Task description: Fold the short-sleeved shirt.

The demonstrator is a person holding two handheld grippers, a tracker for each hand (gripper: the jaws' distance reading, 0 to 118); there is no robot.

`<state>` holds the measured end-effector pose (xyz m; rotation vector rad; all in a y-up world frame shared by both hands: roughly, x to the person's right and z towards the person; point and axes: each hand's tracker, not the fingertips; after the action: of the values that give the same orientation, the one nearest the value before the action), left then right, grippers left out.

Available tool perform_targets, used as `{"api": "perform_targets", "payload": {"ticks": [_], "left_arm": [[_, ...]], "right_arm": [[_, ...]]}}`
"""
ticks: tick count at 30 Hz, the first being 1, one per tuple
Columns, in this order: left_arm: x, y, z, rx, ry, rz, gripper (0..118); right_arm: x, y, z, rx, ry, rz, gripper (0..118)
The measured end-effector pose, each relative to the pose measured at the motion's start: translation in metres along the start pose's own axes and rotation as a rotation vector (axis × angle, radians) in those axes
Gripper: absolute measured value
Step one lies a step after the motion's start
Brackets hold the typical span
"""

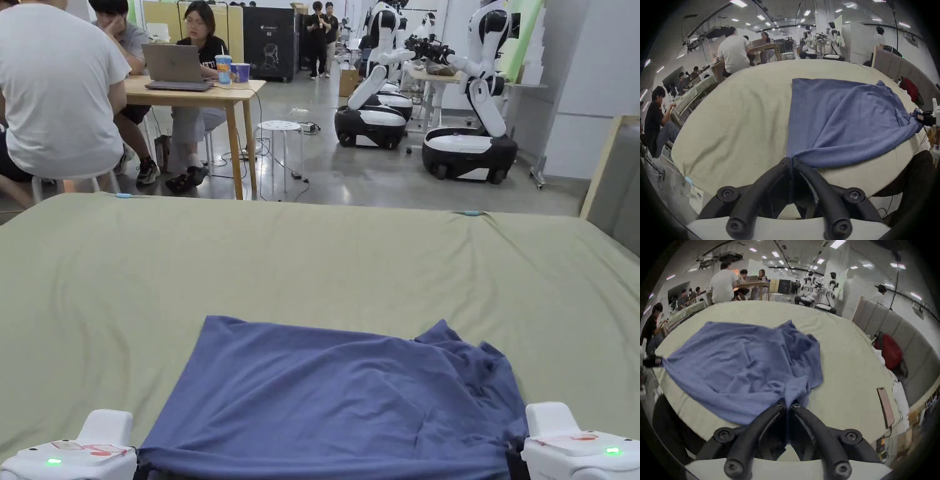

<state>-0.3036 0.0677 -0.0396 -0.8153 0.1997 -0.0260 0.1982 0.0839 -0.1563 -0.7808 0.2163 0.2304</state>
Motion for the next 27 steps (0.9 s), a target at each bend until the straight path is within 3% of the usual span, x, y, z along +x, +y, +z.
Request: {"api": "perform_targets", "payload": {"ticks": [1, 2, 3, 4, 5, 7, 9, 11, 13, 14, 18, 20, 24, 27], "left_arm": [[0.002, 0.0, 0.002, 0.004, 0.002, -0.001, 18], [0.005, 0.002, 0.005, 0.019, 0.008, -0.003, 39], [0.008, 0.004, 0.011, 0.048, 0.006, -0.004, 74], [0.014, 0.006, 0.022, 0.1, -0.013, 0.005, 92], [0.021, 0.01, 0.031, 0.144, -0.026, 0.01, 101], [0.039, 0.019, 0.042, 0.211, -0.045, -0.014, 102], [0.061, 0.024, 0.05, 0.252, -0.074, -0.045, 97], [0.078, 0.026, 0.053, 0.31, -0.081, -0.065, 76], [0.093, 0.024, 0.054, 0.312, -0.087, -0.06, 8], [0.095, 0.024, 0.053, 0.307, -0.092, -0.062, 0], [0.091, 0.015, 0.057, 0.227, -0.179, -0.076, 0], [0.076, 0.01, 0.058, 0.234, -0.148, -0.071, 0], [0.012, -0.012, 0.062, 0.15, -0.09, 0.097, 0], [-0.017, -0.034, 0.059, 0.087, -0.045, 0.045, 0]], "right_arm": [[0.001, 0.002, 0.007, 0.018, -0.001, -0.023, 7], [0.002, 0.004, 0.012, 0.005, 0.015, -0.025, 19], [0.0, 0.007, 0.017, -0.014, 0.027, -0.021, 50], [-0.005, 0.009, 0.025, -0.011, 0.023, -0.011, 77], [-0.012, 0.01, 0.035, 0.012, 0.028, 0.014, 92], [-0.024, 0.013, 0.048, 0.095, 0.046, 0.032, 95], [-0.041, 0.014, 0.064, 0.178, 0.083, -0.018, 95], [-0.059, 0.009, 0.077, 0.258, 0.109, -0.038, 79], [-0.074, 0.004, 0.083, 0.307, 0.077, -0.043, 21], [-0.08, 0.002, 0.083, 0.306, 0.059, -0.04, 0], [-0.087, -0.001, 0.084, 0.29, 0.08, -0.027, 0], [-0.092, -0.001, 0.085, 0.286, 0.066, -0.006, 0], [-0.098, -0.002, 0.083, 0.243, 0.052, 0.032, 0], [-0.105, -0.004, 0.078, 0.218, 0.048, 0.06, 0]]}}
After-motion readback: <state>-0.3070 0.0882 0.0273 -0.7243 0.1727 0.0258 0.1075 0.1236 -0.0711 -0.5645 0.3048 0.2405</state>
